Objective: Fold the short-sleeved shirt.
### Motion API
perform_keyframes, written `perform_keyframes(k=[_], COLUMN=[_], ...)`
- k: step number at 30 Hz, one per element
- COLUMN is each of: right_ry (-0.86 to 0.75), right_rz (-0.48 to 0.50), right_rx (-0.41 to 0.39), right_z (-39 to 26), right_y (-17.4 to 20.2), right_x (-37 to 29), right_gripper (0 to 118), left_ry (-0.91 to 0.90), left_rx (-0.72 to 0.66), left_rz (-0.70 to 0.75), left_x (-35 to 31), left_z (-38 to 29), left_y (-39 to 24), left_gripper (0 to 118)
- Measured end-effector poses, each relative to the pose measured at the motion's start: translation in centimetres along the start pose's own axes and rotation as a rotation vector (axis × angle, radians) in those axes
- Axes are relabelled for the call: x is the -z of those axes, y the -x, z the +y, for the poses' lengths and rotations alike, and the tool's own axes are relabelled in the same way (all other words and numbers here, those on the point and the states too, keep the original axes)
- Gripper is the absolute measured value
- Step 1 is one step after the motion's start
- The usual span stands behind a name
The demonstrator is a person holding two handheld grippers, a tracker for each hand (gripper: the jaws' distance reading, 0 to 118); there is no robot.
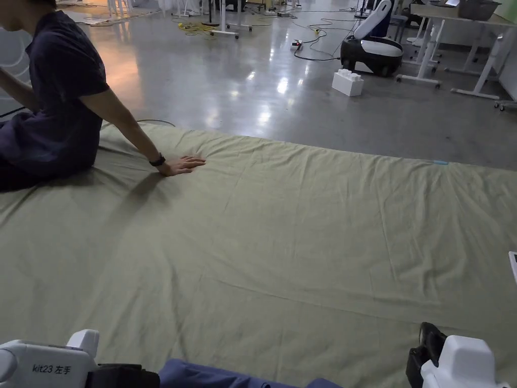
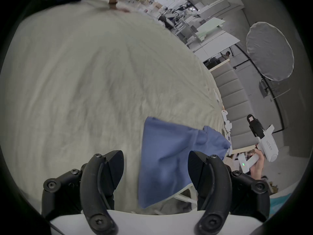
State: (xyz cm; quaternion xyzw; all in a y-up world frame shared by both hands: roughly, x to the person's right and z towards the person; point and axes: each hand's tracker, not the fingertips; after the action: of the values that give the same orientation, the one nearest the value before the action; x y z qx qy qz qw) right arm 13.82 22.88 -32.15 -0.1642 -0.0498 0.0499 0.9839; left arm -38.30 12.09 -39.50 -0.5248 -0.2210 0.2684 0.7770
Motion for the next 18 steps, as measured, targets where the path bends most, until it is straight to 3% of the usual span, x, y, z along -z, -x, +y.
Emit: perform_keyframes(k=[3, 9, 12, 14, 15, 16, 18], right_ry=[0.007, 0.015, 0.019, 0.019, 0.019, 0.02, 0.021], right_rz=[0.006, 0.009, 0.008, 0.006, 0.004, 0.002, -0.001], right_rx=[-0.008, -0.028, -0.034, -0.039, -0.042, -0.046, -0.049], right_z=[0.0, -0.1, -0.1, -0.1, -0.1, 0.0, 0.0], right_y=[0.6, 1.2, 1.4, 1.4, 1.4, 1.3, 1.3], right_x=[0.0, 0.0, 0.1, 0.0, -0.1, -0.1, -0.1], right_gripper=[0, 0, 0, 0, 0, 0, 0], left_ry=[0.057, 0.012, 0.013, -0.009, -0.014, -0.012, -0.014], left_rx=[-0.064, -0.137, -0.12, -0.107, -0.104, -0.085, -0.07], left_rz=[-0.045, -0.295, -0.282, -0.275, -0.244, -0.198, -0.185], left_x=[2.1, 4.0, 5.6, 5.7, 6.0, 6.2, 6.3], left_z=[-0.6, -0.4, -0.8, -0.7, -0.8, -0.8, -1.1], left_y=[1.8, 2.7, 2.0, 1.8, 1.6, 1.4, 1.2], left_gripper=[80, 80, 78, 65, 50, 26, 20])
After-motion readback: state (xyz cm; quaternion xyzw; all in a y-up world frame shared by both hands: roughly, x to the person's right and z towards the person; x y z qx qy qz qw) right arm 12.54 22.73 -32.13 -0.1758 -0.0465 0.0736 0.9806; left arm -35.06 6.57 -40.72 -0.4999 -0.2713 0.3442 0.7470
